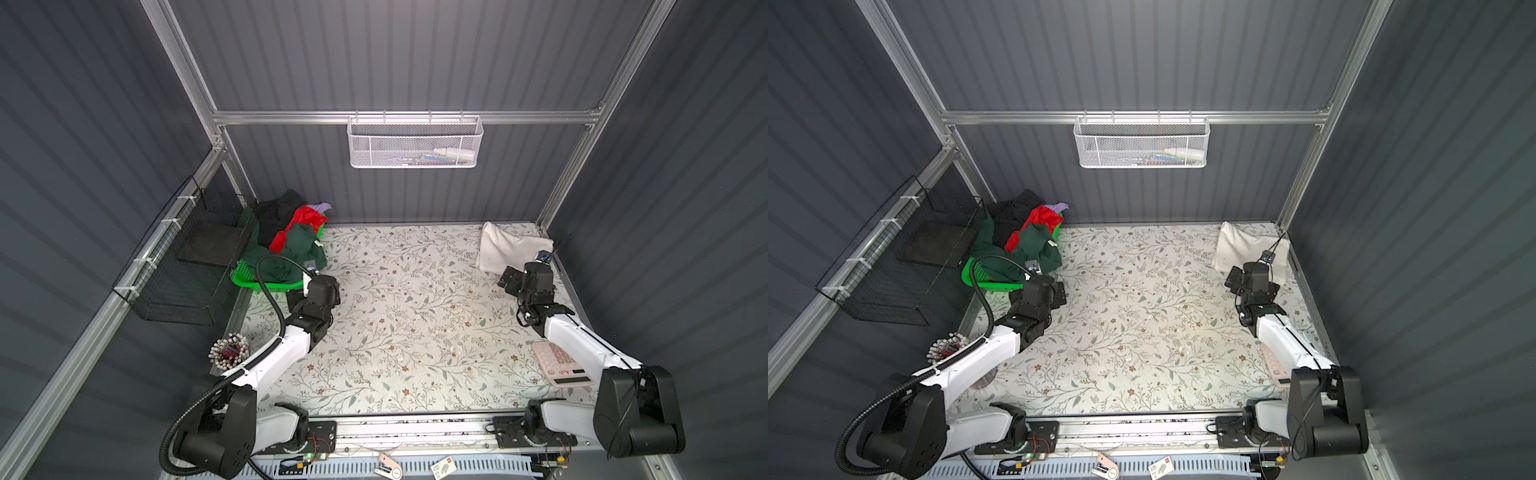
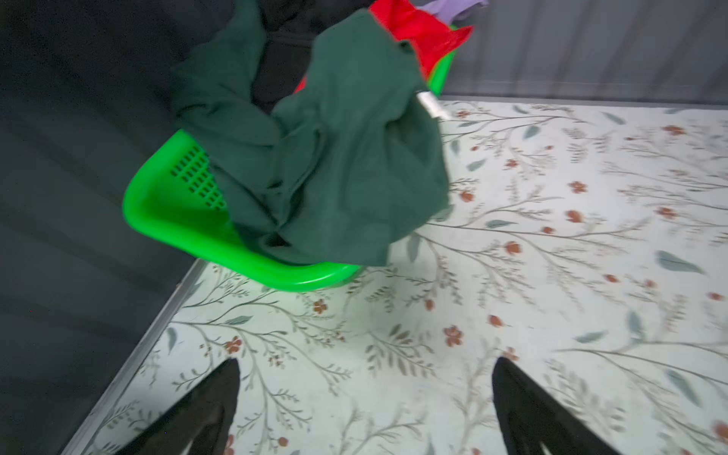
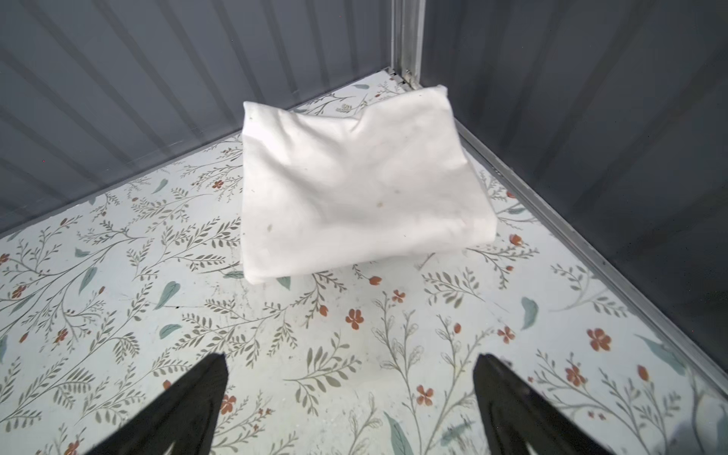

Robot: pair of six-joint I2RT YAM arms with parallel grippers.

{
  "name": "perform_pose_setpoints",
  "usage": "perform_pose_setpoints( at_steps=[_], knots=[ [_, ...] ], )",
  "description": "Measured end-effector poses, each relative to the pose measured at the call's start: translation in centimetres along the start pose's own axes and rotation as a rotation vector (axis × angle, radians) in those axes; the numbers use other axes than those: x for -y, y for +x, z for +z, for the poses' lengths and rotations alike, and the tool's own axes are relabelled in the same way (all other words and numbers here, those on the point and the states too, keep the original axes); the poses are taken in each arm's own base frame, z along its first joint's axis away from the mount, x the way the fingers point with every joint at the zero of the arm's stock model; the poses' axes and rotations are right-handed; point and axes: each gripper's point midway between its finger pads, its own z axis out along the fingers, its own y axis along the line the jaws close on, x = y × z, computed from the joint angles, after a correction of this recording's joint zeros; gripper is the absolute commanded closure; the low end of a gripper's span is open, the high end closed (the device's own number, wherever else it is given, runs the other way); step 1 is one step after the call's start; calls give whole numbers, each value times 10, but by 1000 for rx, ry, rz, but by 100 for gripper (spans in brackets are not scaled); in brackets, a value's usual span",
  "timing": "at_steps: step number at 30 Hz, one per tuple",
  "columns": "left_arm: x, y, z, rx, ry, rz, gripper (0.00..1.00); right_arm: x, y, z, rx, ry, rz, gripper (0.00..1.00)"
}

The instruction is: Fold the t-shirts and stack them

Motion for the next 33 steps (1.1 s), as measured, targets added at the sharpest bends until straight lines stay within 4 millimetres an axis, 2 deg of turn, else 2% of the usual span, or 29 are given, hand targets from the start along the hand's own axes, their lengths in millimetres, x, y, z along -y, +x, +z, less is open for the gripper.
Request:
perform_pose_setpoints(
  at_steps=[3,7,9,11,13,17,19,23,28,33],
  knots=[
    [-19,20,9,33,-45,26,0,16,11,-8,26,44,8,1],
    [-17,50,16,65,-29,94,0,27,14,-13,107,52,-12,1],
    [-11,59,24,61,-19,128,0,32,26,-11,138,53,-33,1],
    [-2,57,29,86,13,135,0,38,45,-7,127,61,-65,1],
    [7,53,35,120,41,133,0,40,51,-4,119,65,-93,1],
    [25,61,52,130,90,166,0,33,27,-3,234,39,-94,1],
    [29,64,55,121,112,178,0,40,23,2,264,43,-74,1],
    [27,54,62,143,149,141,0,48,23,10,245,40,-66,1],
    [18,45,84,121,169,79,0,25,10,24,229,-40,-91,1],
    [19,46,86,105,193,58,0,16,11,24,223,-87,-111,1]
  ],
)
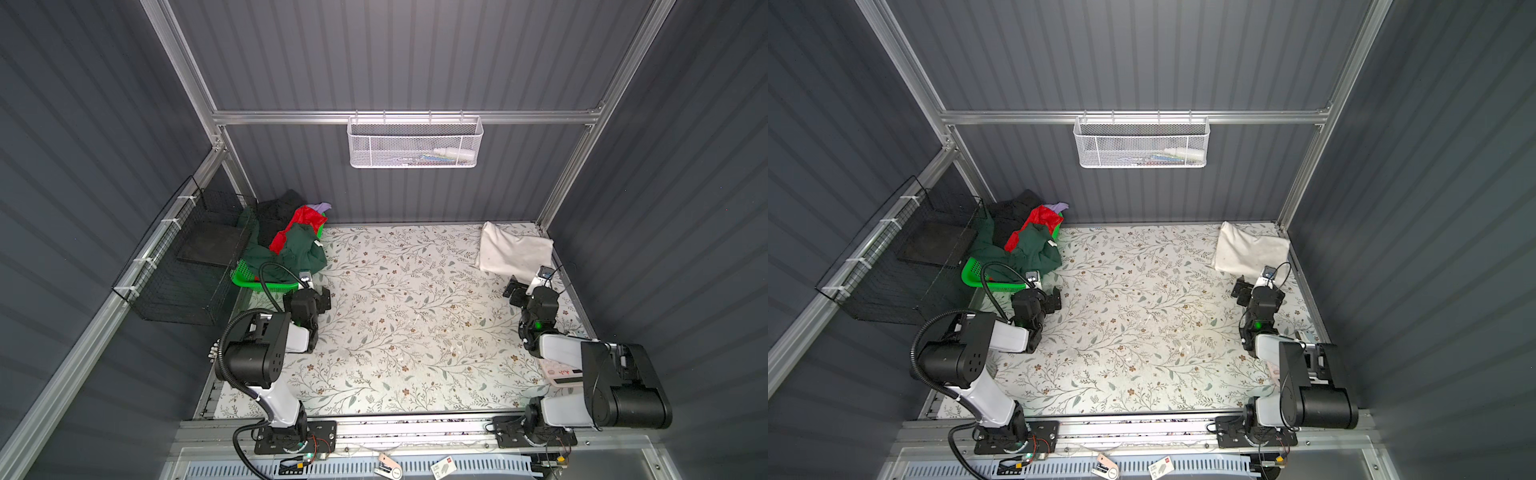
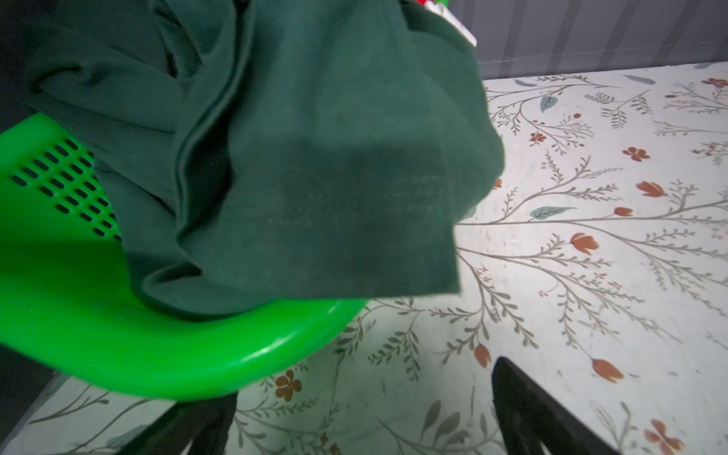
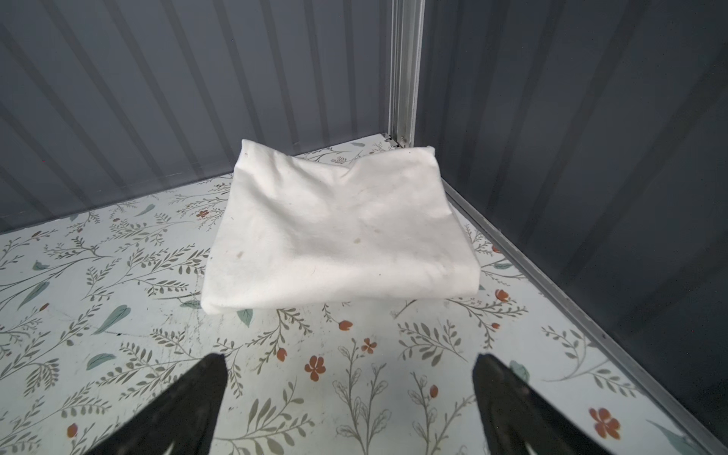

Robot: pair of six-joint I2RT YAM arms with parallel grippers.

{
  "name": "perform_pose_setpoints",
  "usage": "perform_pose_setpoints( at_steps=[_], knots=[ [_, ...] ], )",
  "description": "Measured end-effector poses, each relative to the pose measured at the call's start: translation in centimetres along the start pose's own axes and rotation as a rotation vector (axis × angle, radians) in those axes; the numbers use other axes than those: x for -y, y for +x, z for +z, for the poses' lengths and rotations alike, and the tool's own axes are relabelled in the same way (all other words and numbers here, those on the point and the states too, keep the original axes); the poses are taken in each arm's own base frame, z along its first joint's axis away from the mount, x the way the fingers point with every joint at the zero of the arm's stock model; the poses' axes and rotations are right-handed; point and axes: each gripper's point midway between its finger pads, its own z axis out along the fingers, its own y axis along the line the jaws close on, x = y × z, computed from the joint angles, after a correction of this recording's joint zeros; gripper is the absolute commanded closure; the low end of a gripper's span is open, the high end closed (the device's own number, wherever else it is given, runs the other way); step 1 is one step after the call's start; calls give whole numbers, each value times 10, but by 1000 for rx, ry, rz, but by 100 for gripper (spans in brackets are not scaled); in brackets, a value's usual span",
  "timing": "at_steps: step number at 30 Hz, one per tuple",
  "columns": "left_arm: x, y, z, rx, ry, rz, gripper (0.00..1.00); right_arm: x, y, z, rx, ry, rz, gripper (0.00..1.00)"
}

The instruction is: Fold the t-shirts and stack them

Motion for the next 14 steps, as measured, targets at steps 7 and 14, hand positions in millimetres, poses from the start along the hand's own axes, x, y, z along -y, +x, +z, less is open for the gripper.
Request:
perform_pose_setpoints(
  at_steps=[7,14],
  knots=[
    [3,1,0,-5,18,-3,0,-1,24,-7,-9,-30,-17,1],
    [4,4,0,-14,25,-5,0,-2,18,-6,10,-37,-13,1]
  ],
)
